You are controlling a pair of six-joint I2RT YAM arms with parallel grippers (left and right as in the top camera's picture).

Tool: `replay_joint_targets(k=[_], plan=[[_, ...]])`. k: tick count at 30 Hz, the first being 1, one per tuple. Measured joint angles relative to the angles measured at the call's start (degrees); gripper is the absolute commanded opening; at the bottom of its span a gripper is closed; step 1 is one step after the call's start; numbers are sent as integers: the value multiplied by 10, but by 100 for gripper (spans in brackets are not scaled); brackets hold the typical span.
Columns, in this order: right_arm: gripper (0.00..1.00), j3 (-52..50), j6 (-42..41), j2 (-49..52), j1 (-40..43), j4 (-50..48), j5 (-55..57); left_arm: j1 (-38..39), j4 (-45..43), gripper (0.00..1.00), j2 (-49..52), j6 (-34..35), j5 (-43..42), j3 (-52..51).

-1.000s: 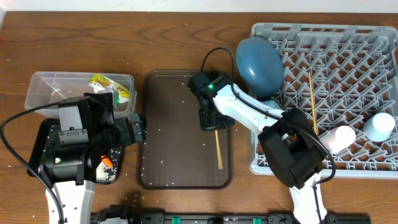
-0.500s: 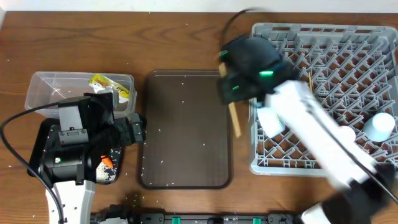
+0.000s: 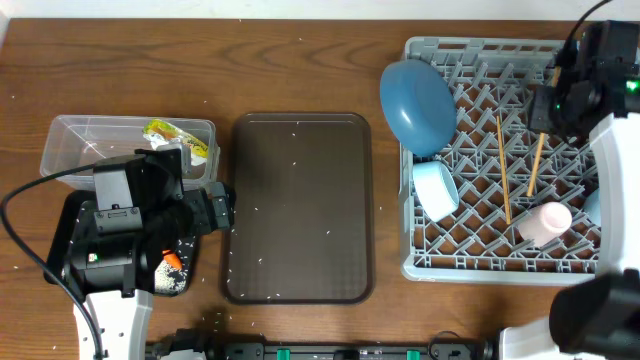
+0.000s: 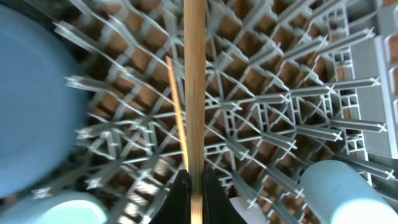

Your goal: Sort waste into correct bins and load items into the dishwasher rack

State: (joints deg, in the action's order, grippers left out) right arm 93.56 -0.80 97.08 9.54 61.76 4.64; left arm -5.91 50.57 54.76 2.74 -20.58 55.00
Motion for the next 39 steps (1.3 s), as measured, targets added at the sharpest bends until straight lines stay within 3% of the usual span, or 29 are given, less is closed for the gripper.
replay_joint_targets(k=[8, 11, 12, 14, 22, 23, 24, 32, 39], plan=[[2, -4, 33, 100, -9, -20, -4, 0, 0, 98, 0, 0, 0, 0], [17, -5, 38, 113, -16, -31, -14, 0, 0, 98, 0, 0, 0, 0], [30, -6, 38, 113, -19, -32, -18, 0, 0, 98, 0, 0, 0, 0], [42, -6, 37, 108, -23, -31, -27, 0, 0, 98, 0, 0, 0, 0], [63, -7, 12, 4, -45, 35, -111, 0, 0, 98, 0, 0, 0, 0], [75, -7, 10, -19, -53, 41, -128, 0, 0, 98, 0, 0, 0, 0], [99, -7, 7, -48, -65, 45, -148, 0, 0, 98, 0, 0, 0, 0], [99, -7, 8, -241, -169, 54, -240, 0, 0, 98, 0, 0, 0, 0], [99, -7, 14, -345, -192, 98, -205, 0, 0, 98, 0, 0, 0, 0]])
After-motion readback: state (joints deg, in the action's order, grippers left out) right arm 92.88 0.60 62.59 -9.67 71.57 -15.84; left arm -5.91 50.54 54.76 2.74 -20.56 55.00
